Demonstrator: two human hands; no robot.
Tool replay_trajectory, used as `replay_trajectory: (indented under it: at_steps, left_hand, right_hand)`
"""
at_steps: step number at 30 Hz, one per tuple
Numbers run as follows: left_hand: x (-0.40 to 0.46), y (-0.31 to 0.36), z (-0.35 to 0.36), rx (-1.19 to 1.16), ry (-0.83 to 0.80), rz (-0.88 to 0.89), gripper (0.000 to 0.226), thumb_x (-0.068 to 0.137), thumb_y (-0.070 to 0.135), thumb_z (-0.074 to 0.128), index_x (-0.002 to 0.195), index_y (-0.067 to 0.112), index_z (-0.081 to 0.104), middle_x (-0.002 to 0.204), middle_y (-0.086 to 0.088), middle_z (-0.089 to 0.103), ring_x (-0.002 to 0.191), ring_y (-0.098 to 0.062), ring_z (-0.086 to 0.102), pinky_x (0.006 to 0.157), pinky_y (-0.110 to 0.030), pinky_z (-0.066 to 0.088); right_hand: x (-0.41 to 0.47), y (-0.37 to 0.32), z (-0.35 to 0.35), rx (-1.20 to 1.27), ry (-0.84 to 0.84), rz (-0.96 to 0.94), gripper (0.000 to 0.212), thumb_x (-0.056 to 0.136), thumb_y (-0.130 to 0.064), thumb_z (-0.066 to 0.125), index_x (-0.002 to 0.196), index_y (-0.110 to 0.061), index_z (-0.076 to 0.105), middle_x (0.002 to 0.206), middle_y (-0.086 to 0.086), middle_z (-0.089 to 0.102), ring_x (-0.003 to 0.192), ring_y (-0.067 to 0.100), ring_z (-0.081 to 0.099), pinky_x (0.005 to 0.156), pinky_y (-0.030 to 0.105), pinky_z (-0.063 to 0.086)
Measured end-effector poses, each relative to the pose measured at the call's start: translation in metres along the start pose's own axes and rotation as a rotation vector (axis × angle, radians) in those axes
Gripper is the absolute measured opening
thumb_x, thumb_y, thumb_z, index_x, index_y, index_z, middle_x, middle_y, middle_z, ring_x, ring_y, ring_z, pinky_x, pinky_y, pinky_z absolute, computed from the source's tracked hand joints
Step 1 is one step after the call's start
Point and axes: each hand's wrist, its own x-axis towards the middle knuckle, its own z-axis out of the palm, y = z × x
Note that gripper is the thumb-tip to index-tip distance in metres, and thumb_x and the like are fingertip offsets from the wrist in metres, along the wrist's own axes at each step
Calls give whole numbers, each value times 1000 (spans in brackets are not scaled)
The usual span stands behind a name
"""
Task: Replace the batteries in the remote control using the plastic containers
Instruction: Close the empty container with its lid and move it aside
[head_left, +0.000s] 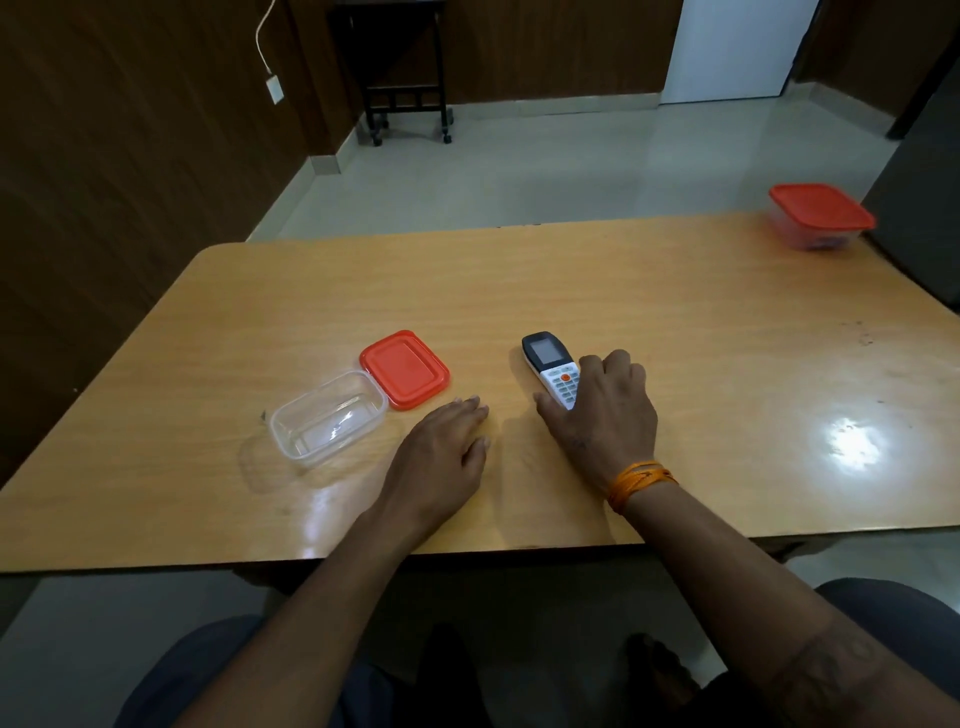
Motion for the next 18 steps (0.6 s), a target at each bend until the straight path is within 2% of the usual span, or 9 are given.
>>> replay_trajectory:
  at_steps: [4, 7, 11, 15, 18]
  left_hand:
    - [2, 3, -13, -6, 89, -116, 59, 102, 32, 62, 157, 17, 45, 167, -3, 39, 155, -22, 32, 119, -26, 20]
    - [5, 2, -17, -38, 85, -254, 69, 104, 38, 57, 164, 17, 30, 174, -6, 19, 161, -25, 15, 127, -35, 17]
    - [6, -3, -18, -15, 29, -345, 76, 106, 38, 51, 166, 12, 12, 176, -15, 0, 163, -30, -2, 130, -41, 6]
    - [14, -10, -20, -46, 9, -420, 79, 105, 38, 50, 166, 8, 10, 174, -20, 4, 162, -35, 0, 130, -44, 7]
    - [19, -17, -15, -124, 5, -431, 80, 100, 42, 53, 165, 11, 18, 171, -20, 20, 159, -37, 18, 128, -52, 23]
  right_hand:
    - [-7, -28, -2, 90, 124, -212, 46, 91, -49, 66, 114, -9, 64, 109, 11, 58, 99, 29, 54, 75, 41, 54]
    - [-4, -56, 6, 241, -31, -300, 45, 94, -45, 66, 121, -10, 65, 117, 11, 61, 108, 29, 58, 85, 41, 54]
    - [17, -96, 20, 240, -200, -298, 50, 97, -49, 63, 129, -12, 63, 126, 12, 61, 113, 31, 62, 90, 41, 53]
    - [36, -125, 36, 178, -324, -235, 46, 97, -49, 63, 116, -7, 65, 123, 17, 59, 109, 38, 61, 80, 41, 47]
    - [45, -137, 46, 173, -375, -181, 41, 96, -47, 63, 107, -7, 66, 121, 18, 58, 104, 39, 62, 77, 39, 47]
